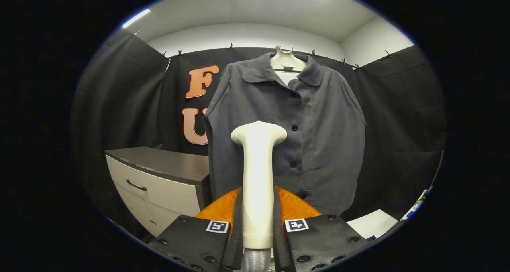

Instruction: Iron the clothes twice with a garment steamer, once on the left side and once on the right side.

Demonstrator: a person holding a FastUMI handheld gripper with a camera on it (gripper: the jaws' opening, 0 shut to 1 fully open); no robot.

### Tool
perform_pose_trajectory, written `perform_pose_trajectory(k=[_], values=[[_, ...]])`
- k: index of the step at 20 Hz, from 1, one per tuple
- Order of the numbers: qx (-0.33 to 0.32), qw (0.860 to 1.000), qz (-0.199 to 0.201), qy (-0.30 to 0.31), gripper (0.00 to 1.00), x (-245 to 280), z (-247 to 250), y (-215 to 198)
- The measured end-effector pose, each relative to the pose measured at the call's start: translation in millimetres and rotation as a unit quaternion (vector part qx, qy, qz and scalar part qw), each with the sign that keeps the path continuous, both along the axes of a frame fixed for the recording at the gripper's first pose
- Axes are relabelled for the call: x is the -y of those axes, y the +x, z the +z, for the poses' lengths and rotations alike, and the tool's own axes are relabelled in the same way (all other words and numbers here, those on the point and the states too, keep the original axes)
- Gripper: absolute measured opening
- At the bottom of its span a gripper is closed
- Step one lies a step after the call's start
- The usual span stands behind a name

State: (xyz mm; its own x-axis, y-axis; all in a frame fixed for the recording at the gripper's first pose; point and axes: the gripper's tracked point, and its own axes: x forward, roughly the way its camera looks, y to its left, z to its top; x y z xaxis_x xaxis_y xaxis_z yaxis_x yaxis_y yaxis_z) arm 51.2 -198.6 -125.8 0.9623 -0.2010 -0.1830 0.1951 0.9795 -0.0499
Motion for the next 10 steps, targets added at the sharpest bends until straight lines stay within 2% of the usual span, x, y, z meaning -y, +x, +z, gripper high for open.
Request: perform_pose_trajectory(k=[10], values=[[-0.06,0.998,-0.007,0.014,0.37,-7.3,-65.0,-47.2]])
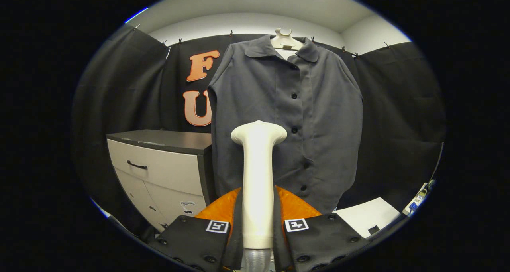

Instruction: Iron the clothes twice with a garment steamer, once on the left side and once on the right side.

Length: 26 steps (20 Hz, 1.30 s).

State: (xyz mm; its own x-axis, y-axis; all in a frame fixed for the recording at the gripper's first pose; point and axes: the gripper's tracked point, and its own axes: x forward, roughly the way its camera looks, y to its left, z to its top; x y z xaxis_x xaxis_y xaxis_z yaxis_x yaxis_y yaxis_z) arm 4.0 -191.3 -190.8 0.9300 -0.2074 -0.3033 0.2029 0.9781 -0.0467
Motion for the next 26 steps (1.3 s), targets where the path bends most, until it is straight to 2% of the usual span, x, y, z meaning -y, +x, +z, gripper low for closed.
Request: perform_pose_trajectory(k=[9,16,20,26], values=[[-0.051,0.999,-0.005,0.013,0.37,-9.8,-55.9,-36.7],[-0.068,0.998,-0.004,0.014,0.37,-12.8,-61.2,-47.4],[-0.041,0.999,-0.007,0.012,0.37,-10.5,-11.7,-42.9],[0.06,0.997,-0.043,-0.034,0.37,16.0,118.4,-24.0]])
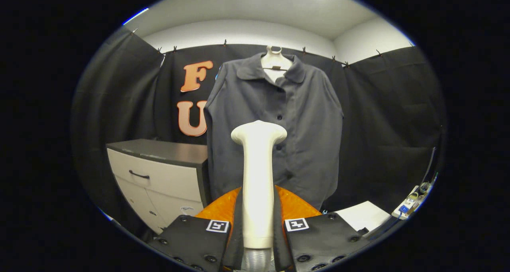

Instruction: Iron the clothes twice with a garment steamer, once on the left side and once on the right side.

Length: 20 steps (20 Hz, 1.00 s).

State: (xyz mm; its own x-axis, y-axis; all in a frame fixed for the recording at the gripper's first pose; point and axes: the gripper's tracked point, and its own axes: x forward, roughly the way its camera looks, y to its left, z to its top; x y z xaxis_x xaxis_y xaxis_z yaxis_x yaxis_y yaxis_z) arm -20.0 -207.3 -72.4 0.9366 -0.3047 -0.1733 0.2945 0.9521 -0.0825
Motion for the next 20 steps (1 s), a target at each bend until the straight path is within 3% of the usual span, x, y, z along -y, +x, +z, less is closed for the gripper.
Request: perform_pose_trajectory(k=[5,10,20], values=[[0.051,0.997,-0.038,-0.05,0.37,44.1,71.2,17.0],[0.073,0.993,-0.051,-0.074,0.37,88.1,106.8,33.3],[0.056,0.996,-0.038,-0.055,0.37,145.1,81.7,77.1]])
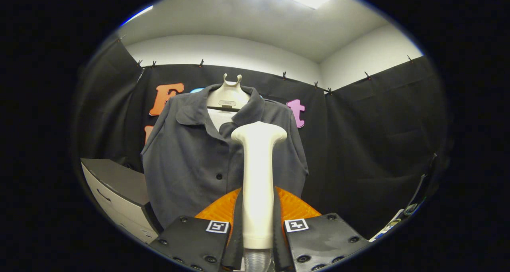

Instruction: Iron the clothes twice with a garment steamer, once on the left side and once on the right side.

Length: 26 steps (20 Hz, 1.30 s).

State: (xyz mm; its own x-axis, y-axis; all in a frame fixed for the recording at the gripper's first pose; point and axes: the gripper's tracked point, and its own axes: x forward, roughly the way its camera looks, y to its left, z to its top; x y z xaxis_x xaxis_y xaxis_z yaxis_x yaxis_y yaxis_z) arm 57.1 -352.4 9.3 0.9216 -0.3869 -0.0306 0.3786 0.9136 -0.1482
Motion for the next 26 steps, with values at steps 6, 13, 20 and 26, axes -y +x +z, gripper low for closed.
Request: perform_pose_trajectory(k=[6,13,20,26], values=[[-0.025,0.999,0.007,0.018,0.37,5.8,-34.1,8.7],[-0.051,0.998,0.006,0.035,0.37,5.1,-71.5,-6.6],[-0.083,0.995,-0.004,0.056,0.37,3.0,-119.9,-31.0],[-0.111,0.991,-0.012,0.073,0.37,0.0,-157.1,-54.7]])
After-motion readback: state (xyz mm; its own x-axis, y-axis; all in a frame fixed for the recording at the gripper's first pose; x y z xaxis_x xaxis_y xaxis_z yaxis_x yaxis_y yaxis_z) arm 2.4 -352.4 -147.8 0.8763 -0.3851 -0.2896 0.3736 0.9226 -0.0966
